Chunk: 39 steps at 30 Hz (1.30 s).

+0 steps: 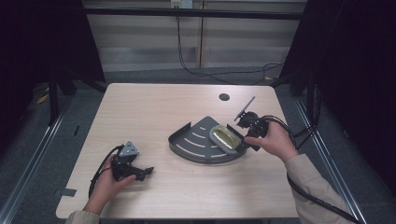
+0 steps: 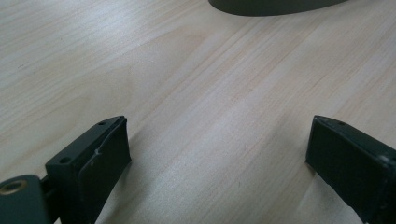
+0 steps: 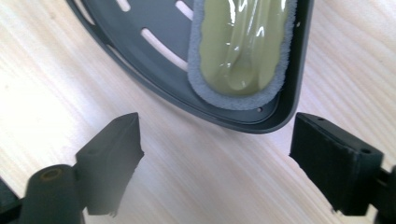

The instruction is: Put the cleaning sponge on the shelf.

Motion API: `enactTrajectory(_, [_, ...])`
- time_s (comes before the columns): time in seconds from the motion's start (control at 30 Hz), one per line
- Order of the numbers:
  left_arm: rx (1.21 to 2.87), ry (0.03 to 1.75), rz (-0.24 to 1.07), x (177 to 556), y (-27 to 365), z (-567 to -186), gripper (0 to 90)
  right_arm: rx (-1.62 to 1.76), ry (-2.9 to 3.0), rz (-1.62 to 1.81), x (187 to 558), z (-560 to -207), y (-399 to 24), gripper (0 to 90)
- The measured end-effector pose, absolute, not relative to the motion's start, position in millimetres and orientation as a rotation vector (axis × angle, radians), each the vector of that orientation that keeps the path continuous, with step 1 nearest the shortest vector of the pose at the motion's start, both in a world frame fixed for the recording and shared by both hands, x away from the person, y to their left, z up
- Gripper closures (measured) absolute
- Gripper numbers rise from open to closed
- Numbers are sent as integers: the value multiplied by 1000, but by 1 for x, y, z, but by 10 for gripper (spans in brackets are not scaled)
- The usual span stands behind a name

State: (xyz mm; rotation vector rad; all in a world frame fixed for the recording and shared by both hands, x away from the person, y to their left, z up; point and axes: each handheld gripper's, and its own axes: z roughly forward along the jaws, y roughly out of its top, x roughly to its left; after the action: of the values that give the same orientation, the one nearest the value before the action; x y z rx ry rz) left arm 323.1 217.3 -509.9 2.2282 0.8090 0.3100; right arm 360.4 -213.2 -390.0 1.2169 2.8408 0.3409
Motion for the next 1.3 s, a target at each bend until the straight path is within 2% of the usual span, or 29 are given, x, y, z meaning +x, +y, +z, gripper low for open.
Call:
enactTrajectory(0.83, [2228, 808, 308, 323, 218, -510, 56, 1168, 2862, 368, 333, -398, -227, 150])
enactTrajectory(1.3, [2228, 808, 307, 323, 218, -510, 56, 1213, 2843, 397, 320, -414, -253, 150])
